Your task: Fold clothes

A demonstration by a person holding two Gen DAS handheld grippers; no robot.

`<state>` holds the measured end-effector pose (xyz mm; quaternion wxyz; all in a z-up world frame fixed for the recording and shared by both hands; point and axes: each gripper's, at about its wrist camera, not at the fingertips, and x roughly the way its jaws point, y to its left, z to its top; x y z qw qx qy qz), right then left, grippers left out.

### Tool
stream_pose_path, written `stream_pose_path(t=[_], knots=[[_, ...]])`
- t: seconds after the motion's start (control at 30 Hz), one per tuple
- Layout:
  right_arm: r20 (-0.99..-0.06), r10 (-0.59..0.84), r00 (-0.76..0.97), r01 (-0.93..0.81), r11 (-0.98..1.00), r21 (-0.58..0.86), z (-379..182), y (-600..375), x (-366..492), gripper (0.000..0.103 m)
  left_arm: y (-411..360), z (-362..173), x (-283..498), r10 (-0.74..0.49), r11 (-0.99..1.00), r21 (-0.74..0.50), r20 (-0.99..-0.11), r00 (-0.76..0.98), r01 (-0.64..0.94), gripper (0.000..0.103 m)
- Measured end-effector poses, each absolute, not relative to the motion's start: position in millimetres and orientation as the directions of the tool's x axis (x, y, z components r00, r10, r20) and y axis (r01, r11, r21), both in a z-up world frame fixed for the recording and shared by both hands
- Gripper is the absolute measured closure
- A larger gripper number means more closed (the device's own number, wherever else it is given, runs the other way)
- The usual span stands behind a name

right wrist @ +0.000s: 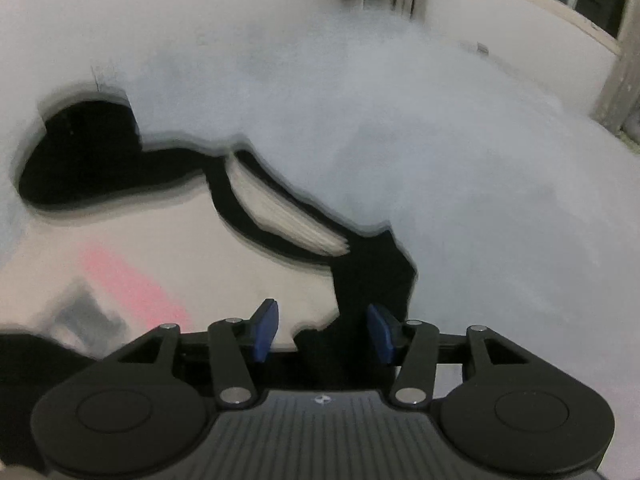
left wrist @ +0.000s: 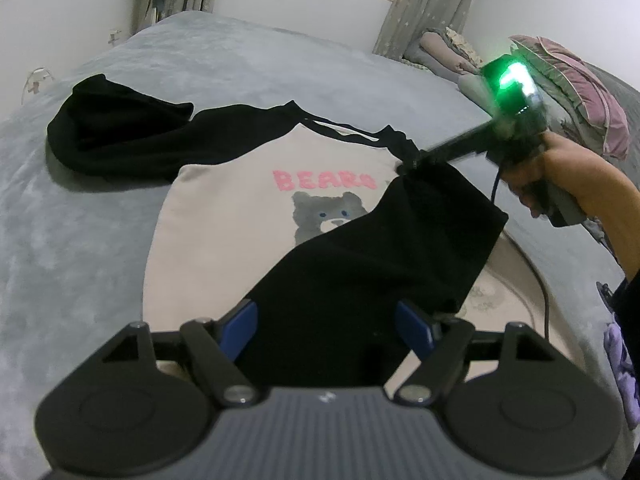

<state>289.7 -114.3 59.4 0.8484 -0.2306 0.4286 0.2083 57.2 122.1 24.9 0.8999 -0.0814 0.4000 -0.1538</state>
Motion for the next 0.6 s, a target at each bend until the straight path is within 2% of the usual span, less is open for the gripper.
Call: stream_pose_path(t=[0.03, 0.1, 0.2, 0.3, 0.6], knots=[[-0.825, 0.120, 0.552, -0.546, 0.800, -0.249, 54.3, -111.6, 288.2, 0.072, 122.6, 24.6, 57.1, -0.340, 0.940, -0.268, -0.696, 0.633, 0.210, 0.027], [-0.810, 0.149, 0.567, -0.507, 0.838, -0.201, 61.8, -120.5, 287.8, 0.090, 122.9, 24.4, 56.9, -0.339, 0.941, -0.267, -0.698, 0.631, 0.210, 0.027], [-0.760, 0.175, 0.626, -0.422, 0.896, -0.141, 78.2, -141.7, 285.4, 0.094, 120.4, 23.7, 57.9, -0.334, 0.943, -0.257, -0.703, 0.628, 0.213, 0.027], [-0.730, 0.133, 0.671, -0.334, 0.932, -0.137, 85.6, -161.8, 289.5, 0.096, 117.3, 20.8, 58.7, -0.318, 0.948, -0.237, -0.717, 0.620, 0.213, 0.027], [-0.720, 0.026, 0.694, -0.271, 0.935, -0.227, 51.7, -167.4, 317.2, 0.100, 122.3, 20.6, 61.4, -0.316, 0.949, -0.250, -0.719, 0.619, 0.194, 0.028]])
